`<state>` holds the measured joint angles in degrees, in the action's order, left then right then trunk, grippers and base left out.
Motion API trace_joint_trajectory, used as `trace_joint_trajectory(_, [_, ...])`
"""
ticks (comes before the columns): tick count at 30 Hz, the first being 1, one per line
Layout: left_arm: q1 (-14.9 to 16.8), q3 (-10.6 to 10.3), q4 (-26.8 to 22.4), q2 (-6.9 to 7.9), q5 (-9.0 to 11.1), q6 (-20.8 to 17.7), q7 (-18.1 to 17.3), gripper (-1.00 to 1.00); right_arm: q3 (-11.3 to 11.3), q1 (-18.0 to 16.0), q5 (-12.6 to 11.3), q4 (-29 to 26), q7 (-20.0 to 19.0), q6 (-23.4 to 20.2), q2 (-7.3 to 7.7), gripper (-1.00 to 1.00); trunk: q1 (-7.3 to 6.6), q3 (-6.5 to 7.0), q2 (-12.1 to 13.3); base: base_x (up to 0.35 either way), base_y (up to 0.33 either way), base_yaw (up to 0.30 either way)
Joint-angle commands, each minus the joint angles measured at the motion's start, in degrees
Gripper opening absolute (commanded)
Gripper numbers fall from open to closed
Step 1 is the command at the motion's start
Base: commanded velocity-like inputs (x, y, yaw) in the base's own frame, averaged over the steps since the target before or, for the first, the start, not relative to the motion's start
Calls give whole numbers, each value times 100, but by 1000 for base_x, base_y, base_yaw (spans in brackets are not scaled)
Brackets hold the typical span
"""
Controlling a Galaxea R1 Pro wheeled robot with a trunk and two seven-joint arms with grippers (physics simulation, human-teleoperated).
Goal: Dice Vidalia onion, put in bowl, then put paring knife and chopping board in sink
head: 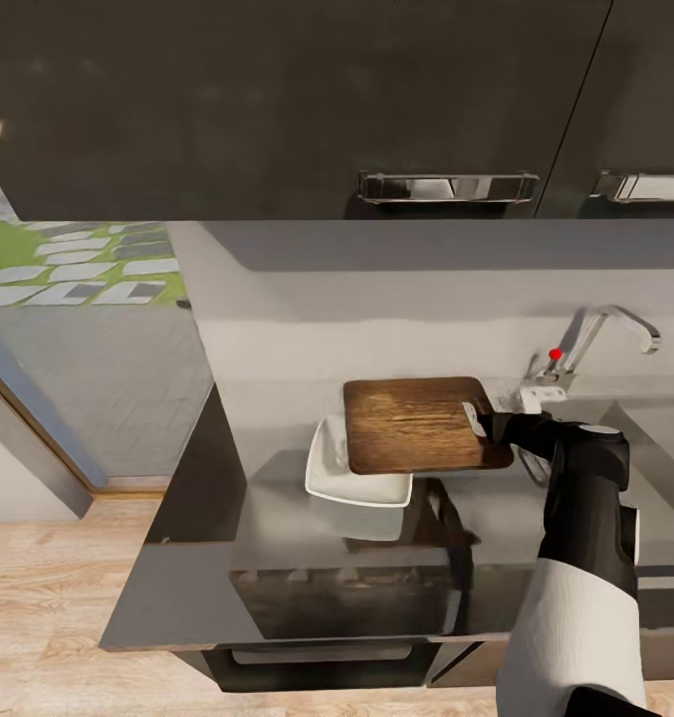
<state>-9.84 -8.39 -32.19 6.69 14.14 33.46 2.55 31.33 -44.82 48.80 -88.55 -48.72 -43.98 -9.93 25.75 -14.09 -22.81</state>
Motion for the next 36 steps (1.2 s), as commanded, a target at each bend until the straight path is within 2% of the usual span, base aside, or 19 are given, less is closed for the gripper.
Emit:
trace_joint_trajectory(1, [0, -48, -6, 10, 54, 12, 27, 100, 47, -9, 24, 9, -52, 20, -7, -100, 4, -10, -11, 0, 0, 0])
trace_joint_trajectory(3, [0, -50, 0, 8, 54, 12, 26, 100, 116, -9, 19, 65, 5, 198, -7, -100, 4, -10, -11, 0, 0, 0])
trace_joint_trajectory(4, [0, -53, 1, 8, 54, 12, 26, 100, 229, -9, 18, 107, 48, 322, -7, -100, 4, -10, -11, 0, 0, 0])
trace_joint_trajectory(6, [0, -56, 5, 8, 56, 12, 27, 100, 856, -9, 10, 251, 123, 836, -7, -100, 4, -10, -11, 0, 0, 0])
trace_joint_trajectory(7, [0, -55, 19, 8, 56, 12, 25, 100, 1090, -9, 9, 285, 137, 1046, -7, -100, 4, -10, -11, 0, 0, 0])
trace_joint_trajectory(10, [0, -49, 63, 8, 57, 12, 27, 100, 1341, -9, 7, 314, 150, 1246, -7, -100, 4, -10, -11, 0, 0, 0])
trace_joint_trajectory(12, [0, -49, 69, -5, 56, 12, 27, 100, 1460, -9, 7, 318, 151, 1270, -7, -100, 4, -10, -11, 0, -7, 0])
trace_joint_trajectory(15, [0, -49, 104, -32, 55, 12, 27, 100, 1763, -9, 7, 314, 152, 1290, -7, -100, 4, -10, -11, 50, -132, 0])
trace_joint_trajectory(19, [11, -48, 243, -36, 54, 12, 27, 100, 1829, -9, 9, 311, 144, 1294, -7, -100, 4, -10, -11, 78, -223, 0])
trace_joint_trajectory(27, [11, -48, 301, -36, 54, 17, 27, 100, 1825, -9, 7, 312, 231, 1295, -7, -100, 4, -10, -11, -8, -245, 0])
trace_joint_trajectory(32, [9, -48, 301, -36, 54, 20, 27, 100, 1817, -9, -17, 314, 826, 1295, -7, -100, 4, -10, -11, -211, -246, 0])
trace_joint_trajectory(34, [10, -48, 301, -36, 54, 20, 27, 100, 1816, -9, -84, 319, 1180, 1295, -7, -100, 4, -10, -11, -126, -270, 0])
trace_joint_trajectory(36, [10, -48, 301, -36, 54, 20, 27, 100, 1816, -9, -247, 329, 1642, 1295, -7, -100, 4, -10, -11, -104, -274, 0])
